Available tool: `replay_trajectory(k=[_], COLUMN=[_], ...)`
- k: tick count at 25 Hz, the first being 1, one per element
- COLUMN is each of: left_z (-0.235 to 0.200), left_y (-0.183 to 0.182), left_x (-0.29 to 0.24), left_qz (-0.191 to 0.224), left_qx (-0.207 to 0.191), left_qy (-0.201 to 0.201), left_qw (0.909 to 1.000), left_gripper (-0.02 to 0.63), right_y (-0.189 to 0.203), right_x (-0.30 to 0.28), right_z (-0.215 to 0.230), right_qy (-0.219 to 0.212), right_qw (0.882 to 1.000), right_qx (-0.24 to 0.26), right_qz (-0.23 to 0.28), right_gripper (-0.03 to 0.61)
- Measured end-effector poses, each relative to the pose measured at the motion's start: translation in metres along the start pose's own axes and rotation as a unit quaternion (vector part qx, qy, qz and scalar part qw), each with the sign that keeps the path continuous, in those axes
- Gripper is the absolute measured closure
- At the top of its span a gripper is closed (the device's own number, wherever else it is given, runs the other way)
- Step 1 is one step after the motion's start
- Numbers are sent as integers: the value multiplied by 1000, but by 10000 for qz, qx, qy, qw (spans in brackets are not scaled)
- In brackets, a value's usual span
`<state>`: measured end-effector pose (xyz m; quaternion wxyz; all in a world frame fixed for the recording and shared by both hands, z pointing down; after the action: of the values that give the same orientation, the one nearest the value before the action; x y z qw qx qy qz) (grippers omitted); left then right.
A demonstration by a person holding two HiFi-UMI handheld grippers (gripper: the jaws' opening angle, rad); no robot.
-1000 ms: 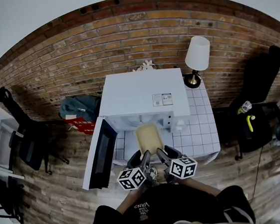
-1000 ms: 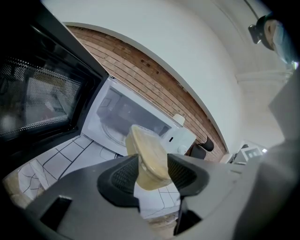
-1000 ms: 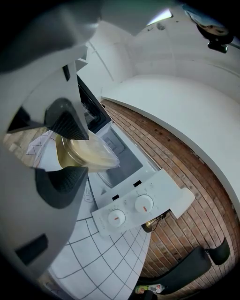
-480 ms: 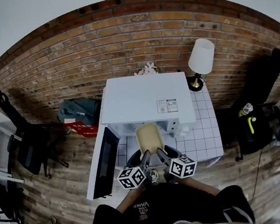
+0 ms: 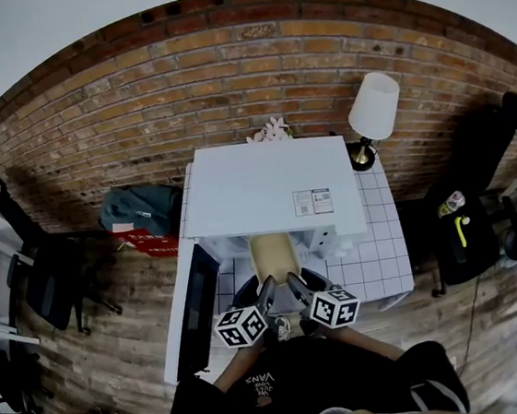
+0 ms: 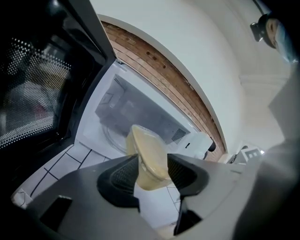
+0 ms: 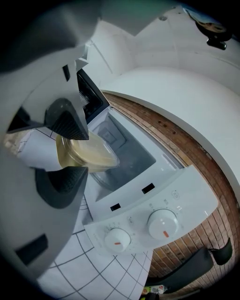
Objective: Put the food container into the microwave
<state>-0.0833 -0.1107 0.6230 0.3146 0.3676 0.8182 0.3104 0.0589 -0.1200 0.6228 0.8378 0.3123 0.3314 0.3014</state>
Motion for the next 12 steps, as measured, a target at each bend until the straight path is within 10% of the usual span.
replay_trajectory(k=[12], left_z=[-19], left_y=[-9], left_x=[-17], left_qz=[-121], left_qx=[13], left_qy=[-11], left_qw=[9999], left_gripper=[414], right_y=[-4], right_x=[-25], right_z=[7], right_qy=[99], right_qw=[9999], right_qx=[-78], right_qz=[-67], right_gripper=[416])
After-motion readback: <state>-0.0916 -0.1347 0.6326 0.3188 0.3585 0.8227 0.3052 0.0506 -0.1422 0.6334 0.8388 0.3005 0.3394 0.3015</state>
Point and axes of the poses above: the fingertips, and each gripper's own axes: x backward along the fingers, z to its right, y out of its underside, the point moved 5 cm from there along x, backward along the fingers, and after that the axes turned 3 degrees about -z, right-handed, at the moved point
